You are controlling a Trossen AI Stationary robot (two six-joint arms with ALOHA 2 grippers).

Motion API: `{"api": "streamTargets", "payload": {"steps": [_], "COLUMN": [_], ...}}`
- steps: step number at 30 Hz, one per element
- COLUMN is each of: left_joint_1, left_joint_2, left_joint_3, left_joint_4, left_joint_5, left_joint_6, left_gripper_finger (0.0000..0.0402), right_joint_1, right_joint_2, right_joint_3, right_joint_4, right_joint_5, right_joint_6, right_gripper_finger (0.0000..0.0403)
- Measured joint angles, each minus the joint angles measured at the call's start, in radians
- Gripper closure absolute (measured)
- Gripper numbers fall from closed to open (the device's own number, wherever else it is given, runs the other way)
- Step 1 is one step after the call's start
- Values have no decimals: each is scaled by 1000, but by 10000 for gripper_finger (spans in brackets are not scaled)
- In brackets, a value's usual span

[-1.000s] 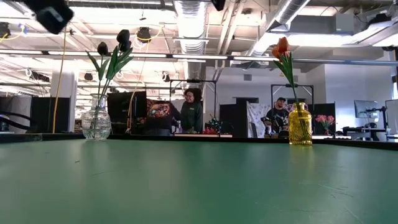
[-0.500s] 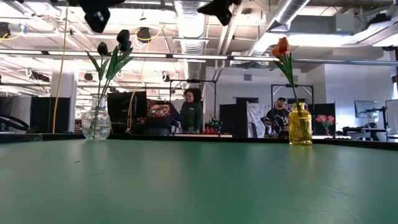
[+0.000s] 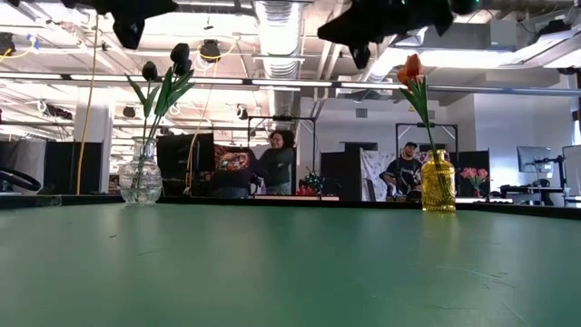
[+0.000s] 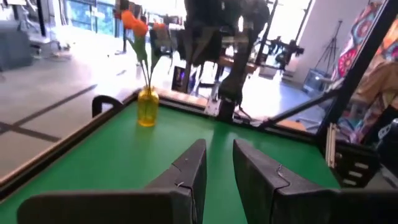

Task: Sort flowers into vase by color
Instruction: Return to Home Position

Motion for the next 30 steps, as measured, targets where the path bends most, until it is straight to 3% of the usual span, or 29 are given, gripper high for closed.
{"api": "streamTargets", "payload": {"steps": [3, 9, 13, 28, 30], "left_joint_1": [0, 0, 0, 0, 0], "left_joint_2": [-17, -47, -72, -227, -240], "left_joint_3": [-22, -146, -230, -424, -436], "left_joint_4": [6, 197, 314, 413, 411], "left_joint_5": [-20, -31, -32, -105, -124], "left_joint_6": [-4, -30, -56, -148, -155], "left_gripper_finger": [336, 336, 336, 336, 336], "right_joint_1": [0, -1, -1, 8, 27], "right_joint_2": [-26, -35, -50, -286, -323], "right_joint_3": [-106, -225, -272, -572, -602], "right_joint_4": [135, 285, 299, 499, 495], "right_joint_5": [-1, 25, 30, 121, 182], "right_joint_6": [17, -4, 14, 128, 140], "right_gripper_finger": [386, 369, 387, 386, 384]}}
